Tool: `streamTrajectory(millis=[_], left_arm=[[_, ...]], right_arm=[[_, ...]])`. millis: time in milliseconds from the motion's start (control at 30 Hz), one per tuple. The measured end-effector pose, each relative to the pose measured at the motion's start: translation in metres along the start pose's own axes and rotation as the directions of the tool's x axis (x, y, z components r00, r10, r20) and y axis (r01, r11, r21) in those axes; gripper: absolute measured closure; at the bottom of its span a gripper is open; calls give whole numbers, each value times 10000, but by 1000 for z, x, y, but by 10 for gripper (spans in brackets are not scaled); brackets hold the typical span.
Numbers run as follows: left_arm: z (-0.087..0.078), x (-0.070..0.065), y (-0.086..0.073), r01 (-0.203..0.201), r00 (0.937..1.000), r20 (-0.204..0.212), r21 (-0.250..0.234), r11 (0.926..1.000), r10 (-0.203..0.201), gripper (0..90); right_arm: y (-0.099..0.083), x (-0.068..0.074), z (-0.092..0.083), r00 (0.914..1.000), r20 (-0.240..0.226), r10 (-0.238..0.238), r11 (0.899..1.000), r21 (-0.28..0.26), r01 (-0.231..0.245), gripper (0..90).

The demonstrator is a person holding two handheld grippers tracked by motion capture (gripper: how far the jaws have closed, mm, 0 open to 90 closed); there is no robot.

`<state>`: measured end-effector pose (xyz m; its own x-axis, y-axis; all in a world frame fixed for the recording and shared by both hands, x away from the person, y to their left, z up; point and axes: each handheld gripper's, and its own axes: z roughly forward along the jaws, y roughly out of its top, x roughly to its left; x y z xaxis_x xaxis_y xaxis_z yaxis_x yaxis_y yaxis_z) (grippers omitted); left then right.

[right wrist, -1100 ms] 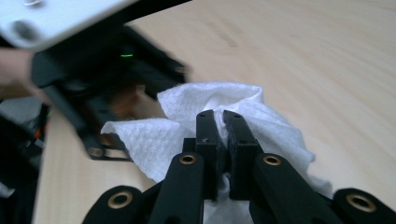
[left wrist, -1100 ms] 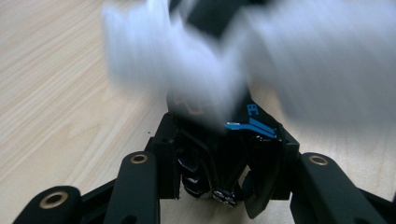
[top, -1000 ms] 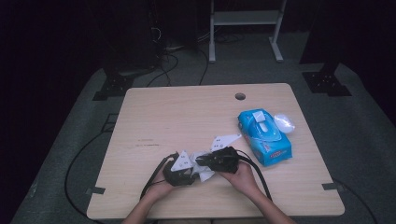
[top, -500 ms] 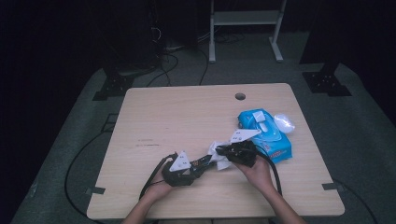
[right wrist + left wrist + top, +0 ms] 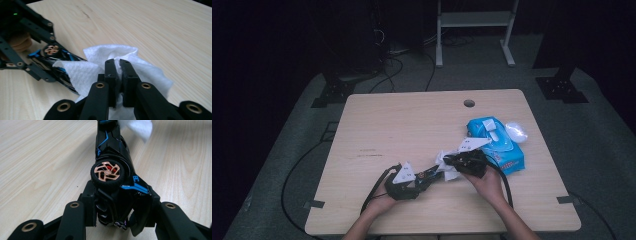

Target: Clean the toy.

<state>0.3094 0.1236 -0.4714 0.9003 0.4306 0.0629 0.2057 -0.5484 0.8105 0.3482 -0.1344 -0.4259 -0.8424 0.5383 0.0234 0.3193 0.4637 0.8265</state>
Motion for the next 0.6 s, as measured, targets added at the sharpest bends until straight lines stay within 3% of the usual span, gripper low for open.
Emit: streamTrajectory(millis=[100,167,333,433,533,600], left_arm=[[0,0,0,-49,10000,1,18,10000,49,574],[0,0,1,-63,10000,-10,22,10000,63,574],[0,-1,1,-60,10000,-25,-38,10000,60,574],[0,-1,2,-82,10000,-49,-71,9999,82,573],[0,-1,2,-75,10000,-30,-4,10000,75,574],[0,-1,2,-84,10000,-42,-6,10000,84,575]], right_arm=[[4,11,6,9985,-388,-375,9993,-19,374,842],[5,14,8,9976,-308,-622,9981,3,622,842],[-1,-5,-1,9999,156,-18,10000,-29,18,842],[-6,-18,-7,9977,-18,680,9974,-244,-680,841],[-5,-13,-5,9988,312,390,9991,-182,-384,841],[-2,-5,-2,9997,202,102,9998,-145,-99,841]])
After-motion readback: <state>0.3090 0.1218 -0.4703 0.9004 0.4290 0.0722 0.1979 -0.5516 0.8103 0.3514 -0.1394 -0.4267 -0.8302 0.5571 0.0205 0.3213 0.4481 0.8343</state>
